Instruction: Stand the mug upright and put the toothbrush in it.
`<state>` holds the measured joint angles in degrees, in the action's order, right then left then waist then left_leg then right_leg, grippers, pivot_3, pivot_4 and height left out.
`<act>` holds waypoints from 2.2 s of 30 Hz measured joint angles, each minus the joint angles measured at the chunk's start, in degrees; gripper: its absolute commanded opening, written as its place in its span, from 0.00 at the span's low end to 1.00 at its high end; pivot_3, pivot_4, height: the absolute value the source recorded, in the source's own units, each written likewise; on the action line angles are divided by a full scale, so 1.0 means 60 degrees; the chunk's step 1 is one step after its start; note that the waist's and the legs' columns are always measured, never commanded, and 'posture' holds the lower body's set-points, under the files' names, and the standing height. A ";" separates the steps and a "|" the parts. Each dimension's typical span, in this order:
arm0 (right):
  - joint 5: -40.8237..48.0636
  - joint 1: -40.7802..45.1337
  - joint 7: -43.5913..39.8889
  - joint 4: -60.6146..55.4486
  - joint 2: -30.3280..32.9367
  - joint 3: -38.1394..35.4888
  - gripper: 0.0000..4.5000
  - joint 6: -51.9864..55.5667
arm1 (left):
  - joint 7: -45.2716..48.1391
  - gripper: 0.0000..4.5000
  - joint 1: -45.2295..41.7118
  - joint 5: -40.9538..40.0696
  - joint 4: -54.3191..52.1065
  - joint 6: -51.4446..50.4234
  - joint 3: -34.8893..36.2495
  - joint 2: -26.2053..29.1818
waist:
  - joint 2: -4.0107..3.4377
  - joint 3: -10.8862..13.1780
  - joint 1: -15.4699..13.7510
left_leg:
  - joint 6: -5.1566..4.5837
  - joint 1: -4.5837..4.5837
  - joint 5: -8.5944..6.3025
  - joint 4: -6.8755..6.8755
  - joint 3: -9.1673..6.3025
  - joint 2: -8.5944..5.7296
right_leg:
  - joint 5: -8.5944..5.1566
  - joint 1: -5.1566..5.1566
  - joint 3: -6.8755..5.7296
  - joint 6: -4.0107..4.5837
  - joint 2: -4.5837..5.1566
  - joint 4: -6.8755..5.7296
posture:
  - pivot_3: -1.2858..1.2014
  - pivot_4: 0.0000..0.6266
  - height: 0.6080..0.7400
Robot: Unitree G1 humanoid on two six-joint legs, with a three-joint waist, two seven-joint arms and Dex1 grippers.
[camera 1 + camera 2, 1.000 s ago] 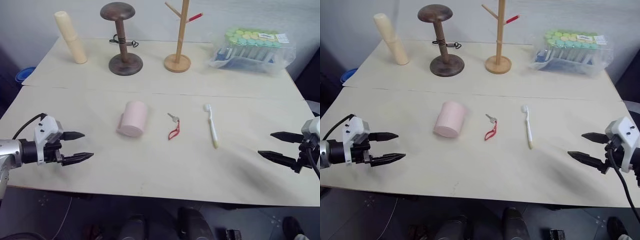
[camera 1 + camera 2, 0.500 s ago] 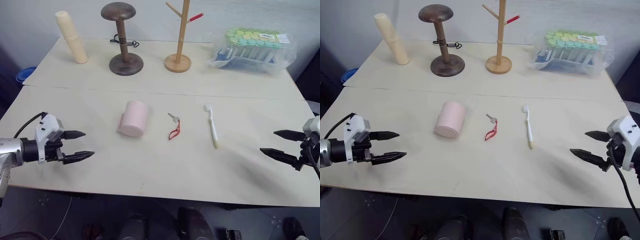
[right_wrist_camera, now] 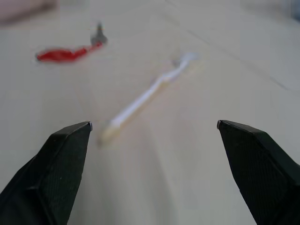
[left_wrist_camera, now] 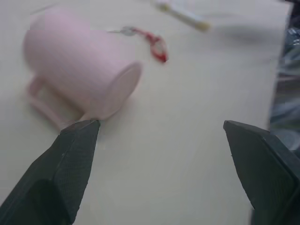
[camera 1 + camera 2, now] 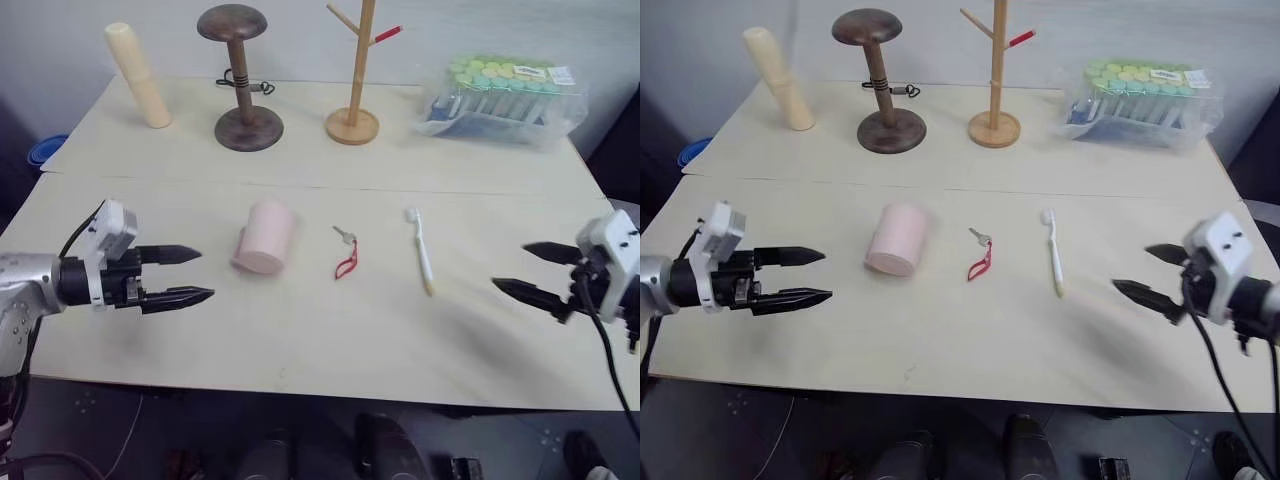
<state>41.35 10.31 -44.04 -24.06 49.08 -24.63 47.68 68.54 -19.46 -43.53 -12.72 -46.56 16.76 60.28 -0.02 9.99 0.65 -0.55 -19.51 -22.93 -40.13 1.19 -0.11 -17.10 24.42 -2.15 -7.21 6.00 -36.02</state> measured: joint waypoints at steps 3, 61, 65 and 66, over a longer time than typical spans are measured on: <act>0.0828 0.1074 0.2034 -0.1152 -0.1487 0.1038 0.99 0.1493 | 0.0404 1.00 -0.0525 -0.0707 -0.0755 -0.0550 -0.0053 0.0518 | -0.0004 -0.0002 0.0052 | 0.0010 -0.0007 0.0002 0.0008 -0.0026 -0.0007 | -0.0006 0.0002 -0.0031 0.0010 0.0043 0.0004 | 0.52 0.24 1.00; -0.3829 0.4130 0.5183 0.0507 -0.2923 0.1043 0.01 0.2878 | 0.0733 1.00 -0.3234 0.0796 0.0606 0.0712 -0.2493 -0.1591 | -0.0012 0.0000 -0.0006 | -0.0043 -0.0143 0.0010 -0.0082 -0.0237 -0.0166 | -0.0002 0.0020 -0.0176 0.0004 0.0100 -0.0064 | 0.52 0.24 1.00; -0.3852 0.2562 0.4915 0.0414 -0.2074 -0.0183 0.01 0.3024 | 0.0486 1.00 -0.3920 0.0942 0.0939 0.0872 -0.2800 -0.2443 | -0.0008 -0.0002 -0.0091 | -0.0054 -0.0143 0.0004 -0.0083 -0.0204 -0.0186 | 0.0002 0.0012 -0.0168 -0.0004 0.0096 -0.0044 | 0.52 0.24 1.00; -0.3868 0.2084 0.4857 0.0564 -0.2060 -0.0313 0.01 0.2930 | 0.0446 1.00 -0.4066 0.0948 0.0981 0.0929 -0.2871 -0.2628 | -0.0007 -0.0003 -0.0085 | -0.0055 -0.0139 0.0005 -0.0084 -0.0201 -0.0185 | 0.0002 0.0009 -0.0167 -0.0005 0.0094 -0.0049 | 0.52 0.24 1.00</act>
<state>18.14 22.81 -14.90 -20.68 36.73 -26.51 65.26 71.22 -43.86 -37.84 -6.84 -40.99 -0.46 44.51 -0.06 9.98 0.14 -0.88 -20.34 -22.90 -40.63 -0.02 -1.23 -17.09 24.48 -3.15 -7.24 6.57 -36.31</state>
